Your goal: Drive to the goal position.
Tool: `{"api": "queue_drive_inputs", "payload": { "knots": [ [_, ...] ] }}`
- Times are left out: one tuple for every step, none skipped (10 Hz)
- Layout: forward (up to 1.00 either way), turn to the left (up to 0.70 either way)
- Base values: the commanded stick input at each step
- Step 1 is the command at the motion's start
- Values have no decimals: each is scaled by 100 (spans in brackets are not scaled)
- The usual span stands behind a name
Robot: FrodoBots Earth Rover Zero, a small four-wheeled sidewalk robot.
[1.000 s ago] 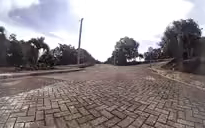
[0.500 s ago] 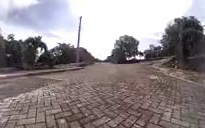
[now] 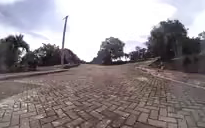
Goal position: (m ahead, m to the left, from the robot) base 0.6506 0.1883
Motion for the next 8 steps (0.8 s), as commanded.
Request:
{"api": "queue_drive_inputs", "payload": {
  "knots": [
    [70, 0],
    [70, 0],
    [70, 0],
    [70, 0],
    [70, 0],
    [70, 4],
    [70, 24],
    [70, 20]
  ]
}}
